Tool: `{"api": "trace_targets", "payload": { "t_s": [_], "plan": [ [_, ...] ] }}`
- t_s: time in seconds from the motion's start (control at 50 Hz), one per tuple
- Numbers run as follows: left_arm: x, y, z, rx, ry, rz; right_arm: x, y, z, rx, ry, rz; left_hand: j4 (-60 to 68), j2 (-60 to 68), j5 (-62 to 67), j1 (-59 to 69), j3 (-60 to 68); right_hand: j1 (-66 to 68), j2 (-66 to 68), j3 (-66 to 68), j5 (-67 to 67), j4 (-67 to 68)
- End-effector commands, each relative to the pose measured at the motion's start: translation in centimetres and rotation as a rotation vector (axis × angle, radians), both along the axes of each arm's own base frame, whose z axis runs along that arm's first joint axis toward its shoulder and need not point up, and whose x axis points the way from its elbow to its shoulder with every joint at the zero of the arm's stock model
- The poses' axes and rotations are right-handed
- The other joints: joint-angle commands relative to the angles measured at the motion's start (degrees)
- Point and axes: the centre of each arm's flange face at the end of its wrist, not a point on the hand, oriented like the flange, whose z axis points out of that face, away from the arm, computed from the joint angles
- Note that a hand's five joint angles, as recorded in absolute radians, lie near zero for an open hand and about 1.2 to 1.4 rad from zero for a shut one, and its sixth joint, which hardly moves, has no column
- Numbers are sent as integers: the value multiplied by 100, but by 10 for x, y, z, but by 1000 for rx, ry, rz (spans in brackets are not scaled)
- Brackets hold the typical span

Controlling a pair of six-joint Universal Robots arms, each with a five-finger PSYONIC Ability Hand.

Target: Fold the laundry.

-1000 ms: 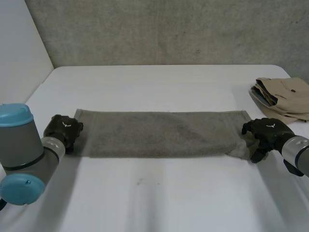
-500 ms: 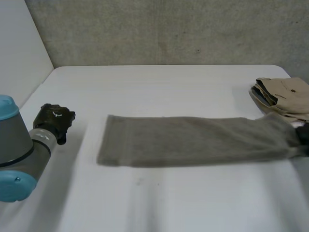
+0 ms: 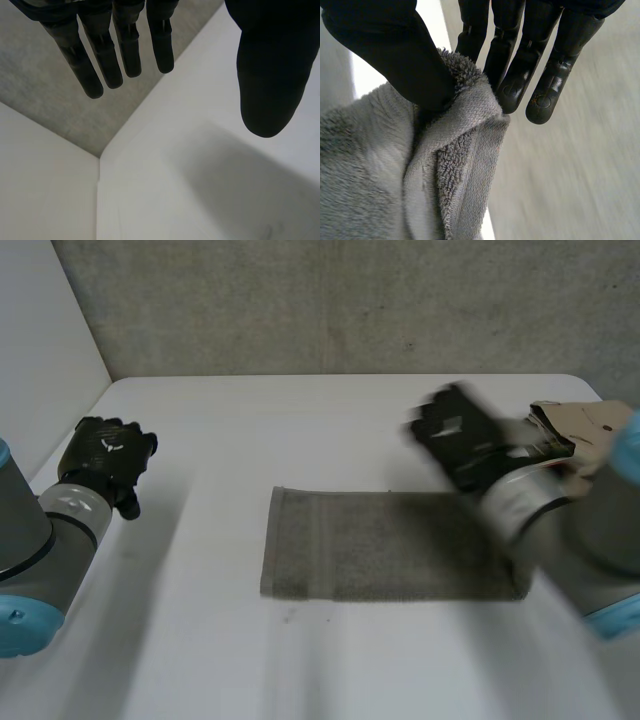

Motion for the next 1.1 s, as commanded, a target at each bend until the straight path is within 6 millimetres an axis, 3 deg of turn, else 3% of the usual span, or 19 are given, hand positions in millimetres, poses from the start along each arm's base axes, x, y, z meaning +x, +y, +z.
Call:
{"api": "trace_targets", "payload": {
  "t_s": [0.02, 0.12, 0.22, 0.24, 0.26, 0.32, 0.34, 0.4, 0.42, 0.46, 0.56, 0.66, 0.74, 0.88, 0.96, 1.1],
  "plan": [
    [-13, 7, 12, -27, 49, -33, 115, 101, -39, 53, 19, 501, 164, 89, 185, 28, 74, 2401, 1301, 1196, 1341, 1180],
    [-19, 11, 11, -28, 50, -56, 134, 133, -82, 157, 70, 615, 164, 89, 185, 28, 74, 2401, 1301, 1196, 1341, 1180],
    [-29, 16, 9, -25, 51, -88, 134, 140, -89, 208, 84, 623, 63, -12, 85, -73, -26, 2057, 957, 852, 998, 837],
    [-31, 15, 10, -28, 52, -93, 133, 140, -88, 213, 82, 619, 29, -46, 51, -107, -60, 355, -745, -850, -704, -865],
    [-33, 15, 9, -28, 52, -99, 133, 139, -82, 217, 64, 606, 12, -63, 34, -124, -77, -2676, -3776, -3881, -3736, -3897],
    [-47, 17, 10, -43, 63, -137, 129, 127, -64, 216, -1, 539, -222, -297, -201, -358, -312, -4166, -5266, -5371, -5225, -5386],
    [-50, 17, 10, -48, 68, -146, 119, 108, -47, 223, -67, 439, -307, -382, -285, -443, -396, -4599, -5699, -5804, -5659, -5820],
    [-67, 23, 12, -56, 99, -194, 96, 77, -25, 243, -182, 269, -442, -517, -421, -578, -532, -4599, -5699, -5804, -5659, -5820],
    [-70, 24, 13, -56, 107, -204, 80, 61, -18, 269, -247, 167, -442, -517, -421, -578, -532, -4599, -5699, -5804, -5659, -5820],
    [-83, 30, 13, -48, 140, -237, 65, 51, -19, 318, -293, 86, -442, -517, -421, -578, -532, -4599, -5699, -5804, -5659, -5820],
    [-106, 47, 7, 0, 210, -301, 35, 52, -32, 499, -341, -39, -442, -517, -421, -578, -532, -4599, -5699, -5804, -5659, -5820],
    [-122, 68, -10, 74, 230, -353, 6, 59, -61, 664, -303, -143, -425, -500, -404, -561, -515, -4599, -5699, -5804, -5659, -5820],
    [-129, 80, -35, 151, 184, -371, -4, 64, -74, 721, -293, -143, -392, -467, -370, -527, -481, -4393, -5493, -5598, -5452, -5613],
    [-120, 78, -64, 219, 93, -253, -17, 56, -83, 722, -319, -168, -241, -316, -219, -377, -330, -3432, -4532, -4638, -4492, -4653],
    [-113, 85, -68, 244, 51, -226, -17, 55, -85, 698, -330, -161, -5, -80, 16, -141, -95, -2256, -3356, -3461, -3315, -3476],
    [-109, 90, -49, 210, 75, -229, -16, 50, -88, 650, -331, -144, 164, 89, 185, 28, 74, 2066, 966, 860, 1006, 845]
  ]
}}
